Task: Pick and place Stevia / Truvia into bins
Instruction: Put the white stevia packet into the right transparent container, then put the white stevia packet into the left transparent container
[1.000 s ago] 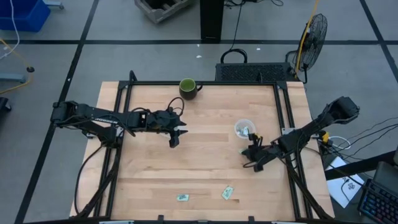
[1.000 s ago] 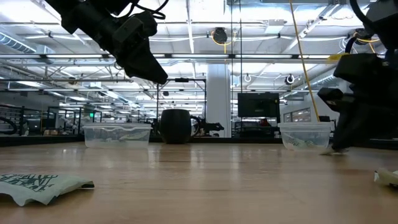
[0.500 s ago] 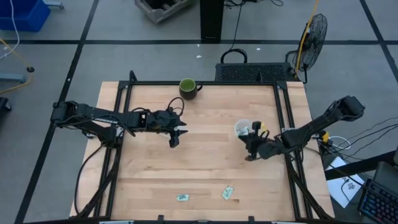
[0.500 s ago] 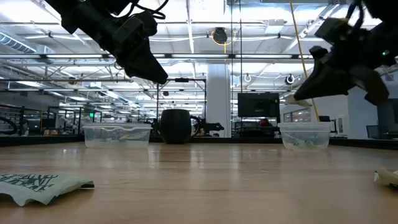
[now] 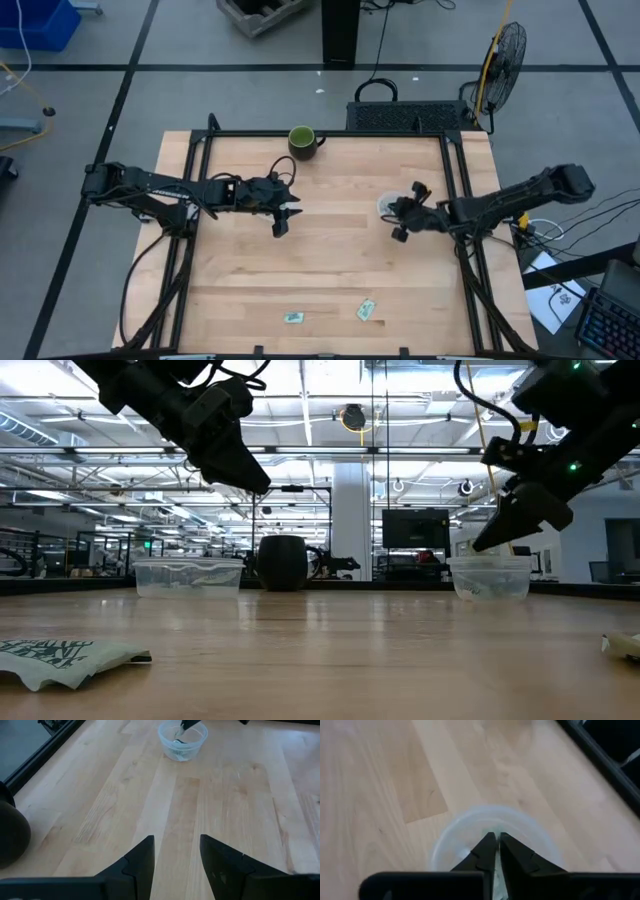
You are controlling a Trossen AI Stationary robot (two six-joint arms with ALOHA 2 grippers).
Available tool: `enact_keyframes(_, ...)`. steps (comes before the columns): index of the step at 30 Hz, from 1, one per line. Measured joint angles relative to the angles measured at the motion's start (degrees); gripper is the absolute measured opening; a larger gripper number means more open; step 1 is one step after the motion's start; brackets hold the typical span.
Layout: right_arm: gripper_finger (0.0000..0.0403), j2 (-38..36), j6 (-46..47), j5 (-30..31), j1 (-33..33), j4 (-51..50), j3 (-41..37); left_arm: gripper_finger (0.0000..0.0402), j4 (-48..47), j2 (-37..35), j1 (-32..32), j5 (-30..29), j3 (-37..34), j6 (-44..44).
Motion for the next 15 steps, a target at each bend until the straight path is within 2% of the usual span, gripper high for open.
enact_keyframes(8,0.0070,0.00,-0.37,-1.47,-1.47,3.73,-0.07,0.0163,-0.02,0.00,0.00,-0.02,0.00,0.00)
enact_keyframes(12,0.0088,0.00,-1.40,-1.52,-0.96,12.71,-0.07,0.0163,0.01,-0.01,0.00,-0.02,0.00,-0.01)
enact_keyframes(15,0.0093,-0.02,-5.82,-2.82,-0.22,22.73,-0.07,0.0163,-0.02,-0.02,0.00,0.04,0.00,-0.51)
